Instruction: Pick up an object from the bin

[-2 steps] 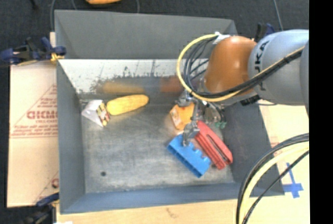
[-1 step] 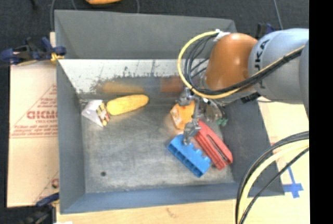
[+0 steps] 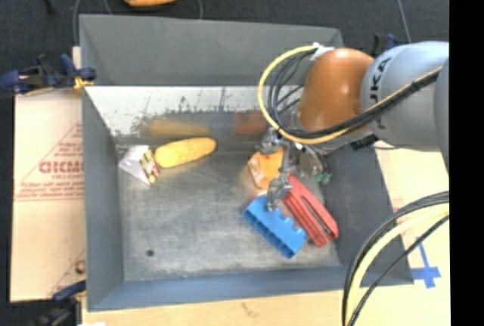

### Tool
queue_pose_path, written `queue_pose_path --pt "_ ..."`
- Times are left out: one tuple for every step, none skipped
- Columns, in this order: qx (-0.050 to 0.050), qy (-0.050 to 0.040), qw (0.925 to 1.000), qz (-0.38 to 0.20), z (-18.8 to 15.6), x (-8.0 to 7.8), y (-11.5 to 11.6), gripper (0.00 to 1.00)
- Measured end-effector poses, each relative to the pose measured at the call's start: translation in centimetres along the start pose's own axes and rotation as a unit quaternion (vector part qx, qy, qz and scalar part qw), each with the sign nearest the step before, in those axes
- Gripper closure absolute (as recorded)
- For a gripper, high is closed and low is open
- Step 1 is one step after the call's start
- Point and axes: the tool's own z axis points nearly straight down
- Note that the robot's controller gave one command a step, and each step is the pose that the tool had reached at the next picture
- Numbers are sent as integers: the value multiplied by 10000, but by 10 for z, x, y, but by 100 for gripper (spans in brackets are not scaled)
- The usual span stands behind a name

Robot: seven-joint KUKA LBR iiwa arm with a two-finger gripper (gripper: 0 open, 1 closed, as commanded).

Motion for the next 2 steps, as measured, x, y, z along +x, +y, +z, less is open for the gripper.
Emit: queue_pose_path --pt "4 -19 9996 -291 3 -5 -4 0" --pt "1 -41 9996 -292 3 -6 -4 0"
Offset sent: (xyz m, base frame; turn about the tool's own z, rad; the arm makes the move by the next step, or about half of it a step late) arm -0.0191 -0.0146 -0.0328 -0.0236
